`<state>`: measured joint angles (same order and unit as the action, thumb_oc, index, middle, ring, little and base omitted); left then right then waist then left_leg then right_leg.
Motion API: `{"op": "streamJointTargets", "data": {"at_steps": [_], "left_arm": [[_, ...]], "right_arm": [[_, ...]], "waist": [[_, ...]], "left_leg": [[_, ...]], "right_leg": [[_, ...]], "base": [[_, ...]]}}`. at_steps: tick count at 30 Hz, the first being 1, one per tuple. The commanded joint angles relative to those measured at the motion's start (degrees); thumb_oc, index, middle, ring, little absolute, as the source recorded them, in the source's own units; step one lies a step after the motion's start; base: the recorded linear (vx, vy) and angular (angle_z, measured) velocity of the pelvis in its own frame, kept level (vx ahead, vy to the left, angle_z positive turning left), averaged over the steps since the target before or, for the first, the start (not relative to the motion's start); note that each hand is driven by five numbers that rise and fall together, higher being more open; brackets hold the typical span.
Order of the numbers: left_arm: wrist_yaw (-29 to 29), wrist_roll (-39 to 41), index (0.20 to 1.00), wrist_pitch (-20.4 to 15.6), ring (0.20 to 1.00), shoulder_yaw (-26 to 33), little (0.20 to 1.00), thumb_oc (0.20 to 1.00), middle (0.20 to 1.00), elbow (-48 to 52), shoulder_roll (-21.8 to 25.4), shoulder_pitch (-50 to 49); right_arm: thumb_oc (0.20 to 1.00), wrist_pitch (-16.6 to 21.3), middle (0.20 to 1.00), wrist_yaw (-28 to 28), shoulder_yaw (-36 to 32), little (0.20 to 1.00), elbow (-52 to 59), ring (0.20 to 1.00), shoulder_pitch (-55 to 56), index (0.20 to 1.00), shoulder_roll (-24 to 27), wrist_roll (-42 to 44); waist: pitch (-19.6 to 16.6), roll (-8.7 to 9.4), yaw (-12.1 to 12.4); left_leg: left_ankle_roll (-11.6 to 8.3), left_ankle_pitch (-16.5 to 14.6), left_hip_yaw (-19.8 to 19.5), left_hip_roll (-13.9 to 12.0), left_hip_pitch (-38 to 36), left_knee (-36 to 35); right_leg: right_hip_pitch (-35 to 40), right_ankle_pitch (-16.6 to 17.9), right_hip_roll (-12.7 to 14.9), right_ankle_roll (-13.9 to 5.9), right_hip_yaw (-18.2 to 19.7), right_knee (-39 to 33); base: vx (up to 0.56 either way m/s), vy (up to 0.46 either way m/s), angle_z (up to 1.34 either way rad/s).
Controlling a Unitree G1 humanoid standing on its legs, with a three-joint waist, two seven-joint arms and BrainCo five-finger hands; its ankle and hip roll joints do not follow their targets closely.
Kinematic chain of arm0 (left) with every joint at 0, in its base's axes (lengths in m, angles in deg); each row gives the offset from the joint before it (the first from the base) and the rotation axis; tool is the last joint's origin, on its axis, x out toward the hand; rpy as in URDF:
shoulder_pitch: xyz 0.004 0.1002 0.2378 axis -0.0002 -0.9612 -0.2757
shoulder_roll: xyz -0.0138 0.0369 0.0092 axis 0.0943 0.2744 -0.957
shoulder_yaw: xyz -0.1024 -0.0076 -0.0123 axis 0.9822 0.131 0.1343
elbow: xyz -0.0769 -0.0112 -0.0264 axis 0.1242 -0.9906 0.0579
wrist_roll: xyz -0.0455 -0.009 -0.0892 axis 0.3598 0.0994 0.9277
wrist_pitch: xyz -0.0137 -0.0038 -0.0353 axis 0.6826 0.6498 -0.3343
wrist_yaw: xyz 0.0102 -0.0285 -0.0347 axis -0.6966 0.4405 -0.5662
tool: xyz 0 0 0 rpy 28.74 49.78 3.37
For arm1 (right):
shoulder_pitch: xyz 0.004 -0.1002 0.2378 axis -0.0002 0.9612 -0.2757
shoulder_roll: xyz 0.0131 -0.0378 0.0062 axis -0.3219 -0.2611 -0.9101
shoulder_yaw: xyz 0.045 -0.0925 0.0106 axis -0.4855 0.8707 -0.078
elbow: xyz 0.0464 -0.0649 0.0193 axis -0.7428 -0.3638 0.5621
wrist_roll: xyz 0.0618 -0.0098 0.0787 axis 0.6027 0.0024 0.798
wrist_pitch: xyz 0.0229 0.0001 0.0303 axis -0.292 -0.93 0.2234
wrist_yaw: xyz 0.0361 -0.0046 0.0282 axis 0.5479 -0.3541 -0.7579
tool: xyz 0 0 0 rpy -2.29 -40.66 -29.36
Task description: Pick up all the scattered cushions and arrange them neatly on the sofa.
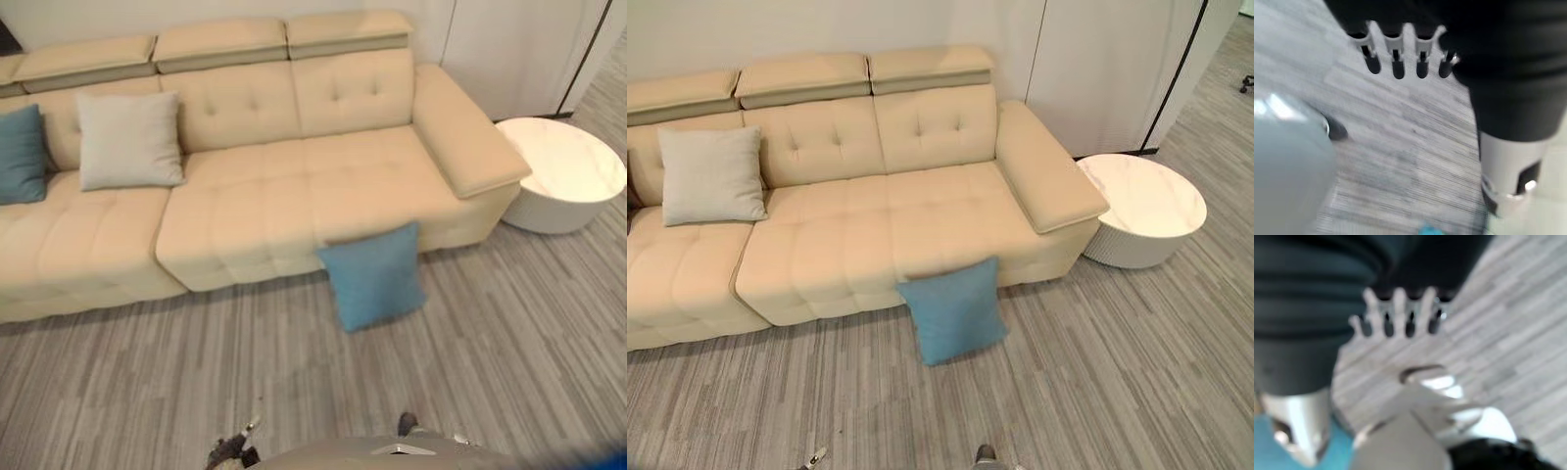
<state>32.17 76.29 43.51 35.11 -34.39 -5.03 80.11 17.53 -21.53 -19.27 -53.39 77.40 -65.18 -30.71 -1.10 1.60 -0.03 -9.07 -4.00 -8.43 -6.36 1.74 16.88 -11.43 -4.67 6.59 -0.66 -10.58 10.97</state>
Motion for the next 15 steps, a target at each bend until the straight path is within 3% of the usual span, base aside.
{"op": "streamJointTargets", "data": {"at_steps": [1,3,4,5,6,7,8,9,10,11,13,15], "left_arm": [[2.0,3.2,1.0,-1.4,1.0,3.4,1.0,1.0,1.0,3.4,1.4,3.4],[2.2,3.4,1.0,-1.5,1.0,3.7,1.0,1.0,1.0,3.4,1.5,3.9],[2.5,3.1,1.0,-1.3,1.0,3.6,1.0,1.0,1.0,3.2,1.3,4.3],[2.3,3.2,1.0,-1.4,1.0,3.8,1.0,1.0,1.0,3.0,1.2,4.3],[2.3,3.2,1.0,-1.4,1.0,3.8,1.0,1.0,1.0,2.9,1.2,4.3],[1.5,3.1,1.0,-1.4,1.0,3.9,1.0,1.0,1.0,2.3,1.5,3.9],[1.5,3.1,1.0,-1.4,1.0,3.9,1.0,1.0,1.0,2.3,1.5,3.9],[1.3,2.9,1.0,-1.3,1.0,3.9,1.0,1.0,1.0,1.5,1.8,3.7],[0.7,3.2,1.0,-1.3,1.0,4.5,1.0,1.0,1.0,-0.2,2.3,3.0],[0.4,3.5,1.0,-1.4,1.0,5.0,1.0,1.0,1.0,-0.4,2.4,2.7],[0.0,4.5,1.0,-1.7,1.0,6.1,1.0,1.0,1.0,0.0,2.2,2.2],[0.1,4.8,1.0,-1.9,1.0,6.4,1.0,1.0,1.0,-0.4,2.2,2.0]], "right_arm": [[1.0,1.3,1.0,1.6,0.5,1.0,-2.0,1.0,-0.5,1.0,-0.2,0.3],[1.0,1.5,1.0,1.8,0.6,1.0,-1.8,1.0,-1.0,1.0,-0.3,0.4],[1.0,1.9,1.0,2.4,1.2,1.0,-1.0,1.0,-1.3,1.0,-0.4,0.0],[1.0,2.0,1.0,2.6,1.5,1.0,-0.1,1.0,-1.4,1.0,-0.8,0.0],[1.0,2.0,1.0,2.6,1.6,1.0,0.0,1.0,-1.3,1.0,-0.8,0.0],[1.0,2.2,1.0,2.8,1.3,1.0,1.6,1.0,-1.5,1.0,-1.4,0.3],[1.0,2.2,1.0,2.8,1.3,1.0,1.6,1.0,-1.5,1.0,-1.4,0.3],[1.0,2.3,1.0,2.8,1.2,1.0,2.0,1.0,-1.3,1.0,-1.6,0.6],[1.0,2.2,1.0,3.2,1.5,1.0,2.1,1.0,-1.1,1.0,-1.8,0.1],[1.0,2.4,1.0,3.3,1.6,1.0,2.2,1.0,-0.9,1.0,-2.0,-0.2],[1.0,2.4,1.0,3.1,2.4,1.0,1.8,1.0,-0.6,1.0,-2.1,-0.7],[1.0,2.4,1.0,3.0,2.8,1.0,1.7,1.0,-0.2,1.0,-2.5,-0.7]], "waist": [[1.6,2.26,-1.2],[1.5,2.56,-1.1],[1.2,2.62,-0.3],[1.0,2.46,-0.3],[1.2,2.53,-0.3],[0.6,1.85,-0.6],[0.7,1.9,-0.5],[0.2,1.31,-0.3],[-0.5,0.54,0.2],[-0.9,0.45,0.2],[-1.5,0.73,0.4],[-1.9,0.94,0.2]], "left_leg": [[0.95,4.2,6.0,-3.8,8.1,7.5],[1.52,2.2,7.8,-3.4,9.1,8.2],[3.1,-1.4,7.9,2.5,10.5,5.4],[3.94,-2.3,9.1,4.2,10.8,3.2],[3.99,-2.3,9.1,4.3,10.5,3.1],[5.55,-0.2,16.3,4.2,8.7,-4.0],[5.55,-0.1,16.4,4.2,8.5,-4.1],[6.32,2.3,18.9,5.4,8.0,-8.2],[6.77,4.5,18.5,6.4,5.5,-14.3],[7.41,4.8,18.2,6.6,4.1,-16.1],[8.34,5.8,15.2,7.8,2.5,-17.5],[8.81,6.0,15.1,7.9,1.8,-18.2]], "right_leg": [[6.2,2.8,0.9,0.56,1.5,-5.7],[6.5,2.4,0.6,0.91,0.6,-5.9],[7.0,1.8,-0.5,1.57,0.1,-5.6],[8.0,1.3,-1.1,1.67,-1.0,-5.5],[8.3,1.2,-1.0,1.61,-1.1,-5.5],[10.9,0.8,-2.2,1.3,-3.8,-7.2],[11.0,0.8,-2.2,1.29,-3.7,-7.3],[12.7,0.6,-3.4,1.26,-4.7,-8.4],[14.9,0.0,-4.6,1.1,-4.5,-9.8],[15.2,-0.1,-5.0,0.83,-4.6,-9.8],[16.8,-0.7,-5.1,0.25,-4.3,-10.5],[17.4,-1.0,-5.0,0.02,-4.5,-10.6]], "base": [[0.05,-0.39,0.69],[0.1,-0.256,0.48],[0.19,-0.214,0.36],[0.19,-0.215,0.35],[0.23,-0.142,0.42],[0.15,-0.068,0.22],[0.24,-0.09,0.42],[0.27,-0.011,0.36],[0.34,0.002,0.47],[0.31,0.059,0.2],[0.18,0.07,-0.03],[0.17,0.102,0.04]]}}
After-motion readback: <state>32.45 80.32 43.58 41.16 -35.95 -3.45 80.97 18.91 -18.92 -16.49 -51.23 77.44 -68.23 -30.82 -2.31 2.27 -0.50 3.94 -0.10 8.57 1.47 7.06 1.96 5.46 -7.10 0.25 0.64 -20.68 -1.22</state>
